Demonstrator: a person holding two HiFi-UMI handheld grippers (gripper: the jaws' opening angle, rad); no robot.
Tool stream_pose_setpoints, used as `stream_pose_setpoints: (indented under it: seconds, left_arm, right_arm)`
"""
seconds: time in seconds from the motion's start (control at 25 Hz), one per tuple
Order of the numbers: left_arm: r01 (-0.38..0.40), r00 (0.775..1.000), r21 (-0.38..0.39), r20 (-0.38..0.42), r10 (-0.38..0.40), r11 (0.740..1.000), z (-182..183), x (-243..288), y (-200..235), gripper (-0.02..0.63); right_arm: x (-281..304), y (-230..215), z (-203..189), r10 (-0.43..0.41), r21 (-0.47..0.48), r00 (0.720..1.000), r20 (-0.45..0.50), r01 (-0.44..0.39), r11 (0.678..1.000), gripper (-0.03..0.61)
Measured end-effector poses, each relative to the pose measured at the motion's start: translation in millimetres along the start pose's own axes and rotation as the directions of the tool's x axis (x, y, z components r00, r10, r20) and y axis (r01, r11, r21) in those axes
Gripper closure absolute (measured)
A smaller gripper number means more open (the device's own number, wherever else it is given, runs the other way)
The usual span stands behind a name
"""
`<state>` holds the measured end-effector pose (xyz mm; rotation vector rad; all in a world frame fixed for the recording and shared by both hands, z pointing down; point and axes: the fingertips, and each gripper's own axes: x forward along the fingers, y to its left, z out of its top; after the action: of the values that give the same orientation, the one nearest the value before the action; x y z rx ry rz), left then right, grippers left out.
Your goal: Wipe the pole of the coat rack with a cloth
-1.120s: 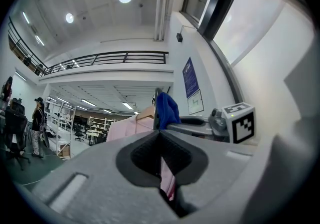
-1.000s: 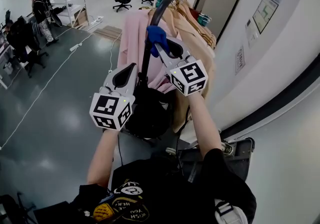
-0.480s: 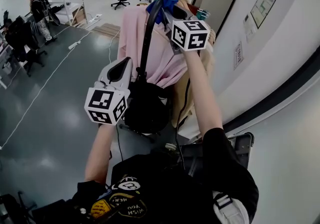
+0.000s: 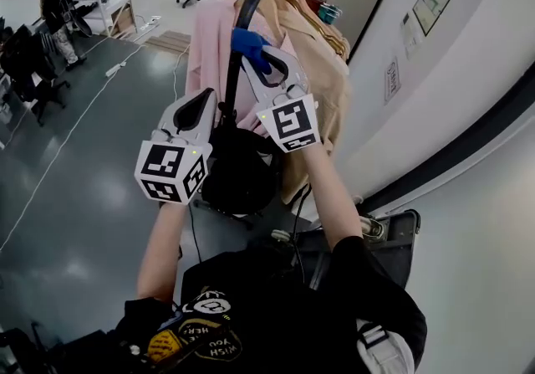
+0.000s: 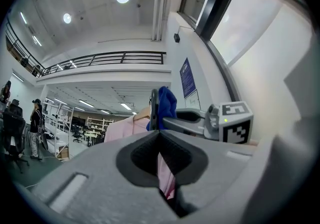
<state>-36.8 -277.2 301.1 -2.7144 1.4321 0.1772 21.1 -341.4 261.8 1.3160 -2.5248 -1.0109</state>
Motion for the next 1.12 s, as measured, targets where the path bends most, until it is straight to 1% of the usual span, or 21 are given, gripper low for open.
stream_pose_setpoints:
  seconds: [0.08, 0.24, 0.32, 0.4, 0.52, 0.64, 0.76, 0.84, 0.92, 1.04, 1.12]
  left_arm:
    - [0.009, 1.0, -0.004, -0.003, -0.009, 1.0, -2.5, 1.0, -3.5, 0.613]
    - [0.022, 1.0, -0.012, -0.008, -0.023, 1.0, -6.7, 0.2, -9.4, 0.613]
    - [0.024, 1.0, -0.013, -0.009, -0.024, 1.0, -7.6, 0.1, -9.8, 0.613]
    - [0.022, 1.0, -0.013, -0.007, -0.023, 1.0, -6.2, 0.5, -8.5, 0.613]
    - [0.019, 1.0, 0.002, -0.003, -0.019, 1.0, -1.1, 1.9, -5.9, 0.613]
    - [0.015, 1.0, 0.035, 0.006, -0.015, 0.999, 7.3, 3.6, -6.4, 0.612]
    - [0.019, 0.999, 0.039, 0.027, -0.02, 0.999, 16.4, 4.3, -8.5, 0.613]
    - [0.024, 0.999, 0.04, 0.031, -0.025, 0.999, 19.0, 5.3, -10.2, 0.612]
    - [0.029, 0.999, 0.035, 0.029, -0.03, 0.999, 18.1, 6.6, -12.5, 0.614]
    - [0.036, 0.999, 0.041, 0.021, -0.037, 0.998, 14.3, 12.9, -15.0, 0.613]
    - [0.042, 0.999, 0.059, 0.007, -0.042, 0.997, 12.9, 20.2, -15.4, 0.613]
  right_arm:
    - [-6.7, 21.6, -11.0, 0.031, -0.052, 0.999, -0.038, -0.033, 0.998, 0.506]
    - [-14.8, 64.8, -43.7, 0.11, -0.034, 0.987, -0.118, -0.114, 0.993, 0.506]
    - [-15.9, 74.1, -53.3, 0.128, -0.034, 0.984, -0.121, -0.133, 0.991, 0.506]
    - [-13.4, 70.9, -51.3, 0.139, -0.046, 0.985, -0.102, -0.144, 0.988, 0.506]
    - [-5.1, 54.8, -30.0, 0.172, -0.013, 0.984, -0.047, -0.173, 0.985, 0.506]
    - [1.9, 28.6, -1.7, 0.178, 0.044, 0.984, 0.021, -0.178, 0.983, 0.506]
    - [8.0, 3.9, 20.7, 0.172, 0.081, 0.983, 0.068, -0.177, 0.981, 0.506]
    - [13.0, -16.0, 33.4, 0.147, 0.128, 0.984, 0.103, -0.16, 0.979, 0.506]
    - [18.2, -39.0, 40.7, 0.101, 0.2, 0.988, 0.117, -0.123, 0.972, 0.506]
    - [25.6, -68.1, 42.9, 0.045, 0.33, 0.994, 0.103, -0.077, 0.941, 0.505]
    - [29.3, -80.8, 40.1, 0.001, 0.394, 0.997, 0.081, -0.033, 0.919, 0.506]
